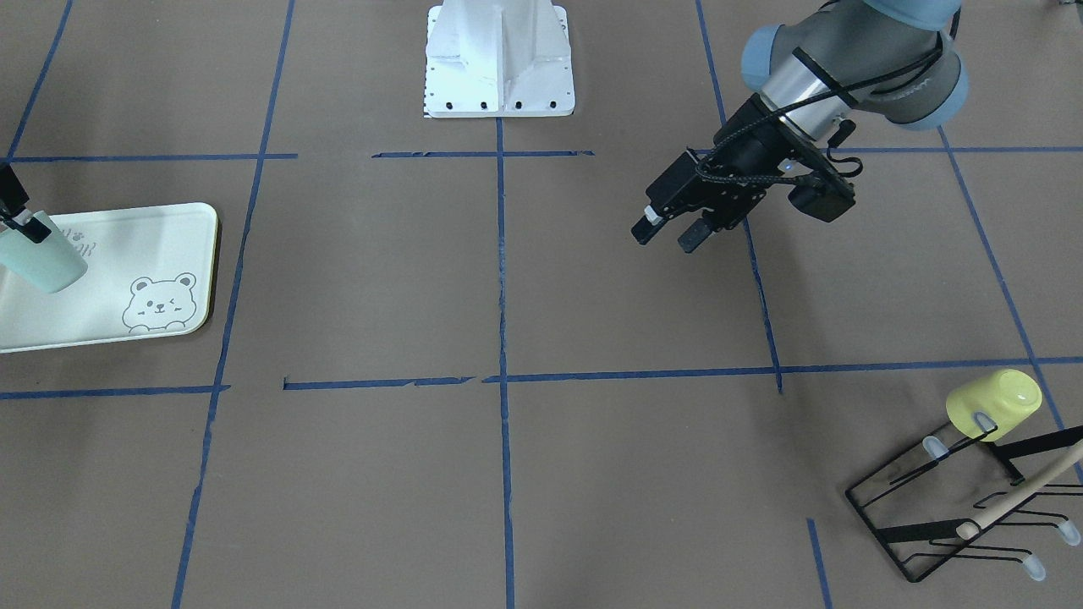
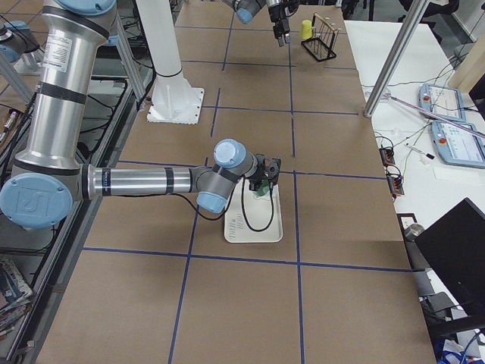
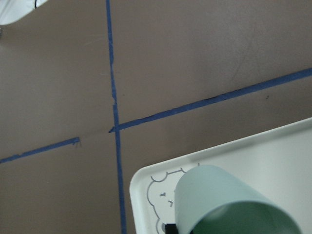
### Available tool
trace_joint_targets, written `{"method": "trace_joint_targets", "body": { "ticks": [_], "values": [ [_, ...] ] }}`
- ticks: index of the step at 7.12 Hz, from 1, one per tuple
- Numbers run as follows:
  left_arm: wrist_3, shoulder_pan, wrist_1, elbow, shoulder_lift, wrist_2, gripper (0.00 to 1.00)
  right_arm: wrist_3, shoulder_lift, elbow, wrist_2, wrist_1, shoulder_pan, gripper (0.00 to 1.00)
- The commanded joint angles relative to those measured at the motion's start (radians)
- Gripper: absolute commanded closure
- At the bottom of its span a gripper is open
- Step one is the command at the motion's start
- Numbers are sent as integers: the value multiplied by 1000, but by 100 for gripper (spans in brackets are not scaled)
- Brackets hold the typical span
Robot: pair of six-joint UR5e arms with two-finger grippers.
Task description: Left arm grabs green cup and hands to right arm on tray
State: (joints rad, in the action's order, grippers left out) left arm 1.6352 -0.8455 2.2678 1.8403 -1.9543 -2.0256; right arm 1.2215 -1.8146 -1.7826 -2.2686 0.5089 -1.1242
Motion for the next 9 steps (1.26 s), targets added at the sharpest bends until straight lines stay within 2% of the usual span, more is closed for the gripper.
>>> {"method": "trace_joint_targets", "body": {
  "ticks": [1,2,3,4,5,6,9],
  "values": [
    [-268,-32,-327,110,20,75,0,-228,-3,-44,-2,252,33,100],
    [-357,-26,-456,167,41,126,0,-361,3,-152,-2,513,40,100],
    [-373,-27,-470,187,52,128,0,-517,23,-234,18,779,64,100],
    [-373,-27,-470,198,67,128,0,-627,103,-215,23,906,64,100],
    [-373,-27,-472,204,69,128,0,-637,176,-157,24,965,90,100],
    [-373,-27,-472,212,71,128,0,-643,194,-115,24,961,98,100],
    [-371,-27,-472,223,71,128,0,-735,195,-71,27,959,113,98]
  ]
}}
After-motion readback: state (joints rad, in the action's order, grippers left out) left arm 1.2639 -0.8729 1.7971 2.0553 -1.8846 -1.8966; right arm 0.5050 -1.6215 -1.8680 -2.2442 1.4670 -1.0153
